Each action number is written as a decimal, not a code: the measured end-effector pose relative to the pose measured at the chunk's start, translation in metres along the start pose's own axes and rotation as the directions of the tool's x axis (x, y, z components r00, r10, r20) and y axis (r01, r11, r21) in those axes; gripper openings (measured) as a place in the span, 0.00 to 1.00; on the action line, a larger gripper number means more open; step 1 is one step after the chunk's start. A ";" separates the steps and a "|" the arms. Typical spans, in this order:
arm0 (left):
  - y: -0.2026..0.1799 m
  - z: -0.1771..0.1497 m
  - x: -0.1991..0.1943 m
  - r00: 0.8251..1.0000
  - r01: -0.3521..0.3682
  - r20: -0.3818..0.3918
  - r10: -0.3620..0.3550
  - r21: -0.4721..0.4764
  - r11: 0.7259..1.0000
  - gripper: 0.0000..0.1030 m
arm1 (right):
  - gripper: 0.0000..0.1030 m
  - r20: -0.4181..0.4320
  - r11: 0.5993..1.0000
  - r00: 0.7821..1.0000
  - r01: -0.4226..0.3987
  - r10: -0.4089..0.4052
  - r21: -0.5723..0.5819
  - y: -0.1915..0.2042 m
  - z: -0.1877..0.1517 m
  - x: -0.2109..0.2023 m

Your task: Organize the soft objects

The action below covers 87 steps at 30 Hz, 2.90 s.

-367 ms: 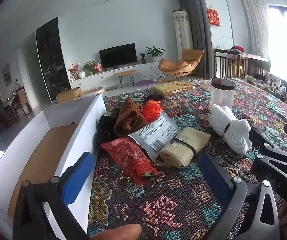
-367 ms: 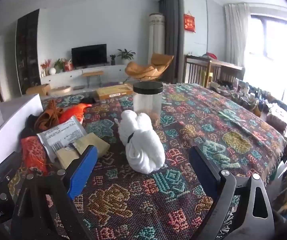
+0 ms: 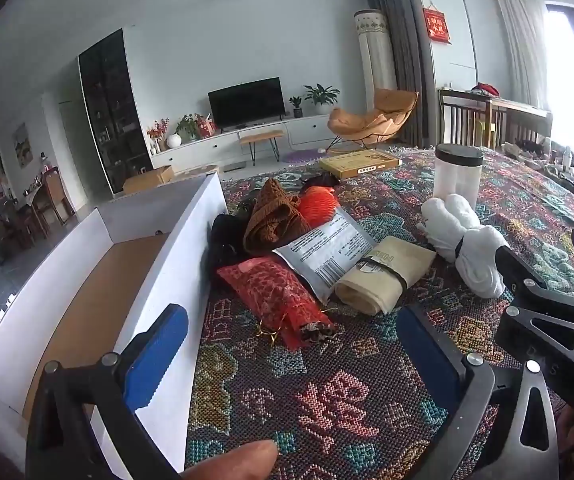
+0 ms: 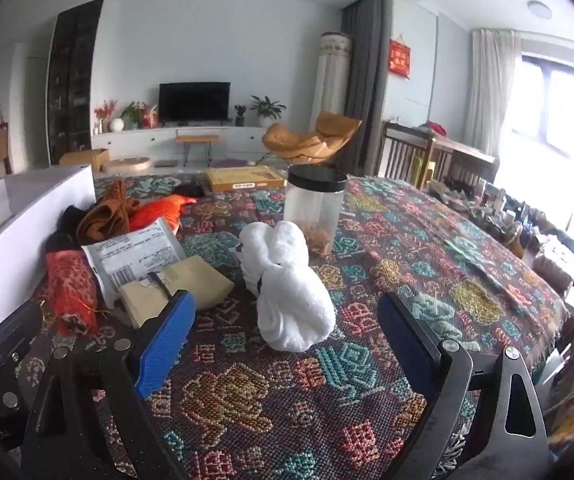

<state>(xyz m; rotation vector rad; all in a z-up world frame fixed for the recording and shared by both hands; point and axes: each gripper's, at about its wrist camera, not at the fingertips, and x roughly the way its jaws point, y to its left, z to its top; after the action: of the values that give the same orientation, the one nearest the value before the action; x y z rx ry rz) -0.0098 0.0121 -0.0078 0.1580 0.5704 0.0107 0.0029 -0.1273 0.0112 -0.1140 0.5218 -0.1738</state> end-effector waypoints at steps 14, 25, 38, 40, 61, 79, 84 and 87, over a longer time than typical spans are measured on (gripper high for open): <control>0.002 -0.005 0.005 0.999 -0.027 -0.019 0.027 0.003 1.000 1.00 | 0.91 0.009 0.999 0.999 -0.048 0.048 -0.004 0.002 0.000 -0.001; 0.000 -0.005 0.005 0.999 -0.036 -0.018 0.036 0.010 0.999 1.00 | 0.91 0.009 0.998 0.998 -0.056 0.056 0.003 0.003 -0.001 -0.002; 0.000 -0.013 0.012 0.998 -0.042 -0.038 0.043 0.014 0.999 1.00 | 0.91 0.007 0.998 0.998 -0.058 0.058 0.006 0.003 -0.001 -0.002; -0.001 -0.014 0.012 0.998 -0.043 -0.039 0.044 0.016 0.999 1.00 | 0.91 0.008 0.998 0.998 -0.058 0.058 0.006 0.003 -0.001 -0.001; -0.003 -0.021 0.015 0.997 -0.056 -0.054 0.058 0.034 0.998 1.00 | 0.91 -0.003 0.998 0.998 -0.061 0.061 0.015 0.003 0.000 0.000; 0.001 -0.027 0.025 0.994 -0.062 -0.094 0.064 0.028 0.998 1.00 | 0.91 -0.034 0.995 0.997 -0.070 0.073 0.071 -0.007 -0.002 0.008; 0.003 -0.032 0.028 0.992 -0.055 -0.113 0.057 0.023 0.998 1.00 | 0.91 -0.039 0.995 0.997 -0.070 0.072 0.070 -0.007 -0.003 0.009; 0.003 -0.034 0.031 0.991 -0.056 -0.124 0.058 0.024 0.998 1.00 | 0.91 -0.040 0.995 0.997 -0.070 0.073 0.072 -0.007 -0.003 0.009</control>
<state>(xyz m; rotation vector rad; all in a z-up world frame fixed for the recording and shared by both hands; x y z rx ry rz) -0.0016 0.0218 -0.0519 0.1945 0.6911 0.0708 0.0085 -0.1361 0.0053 -0.0230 0.5608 -0.1248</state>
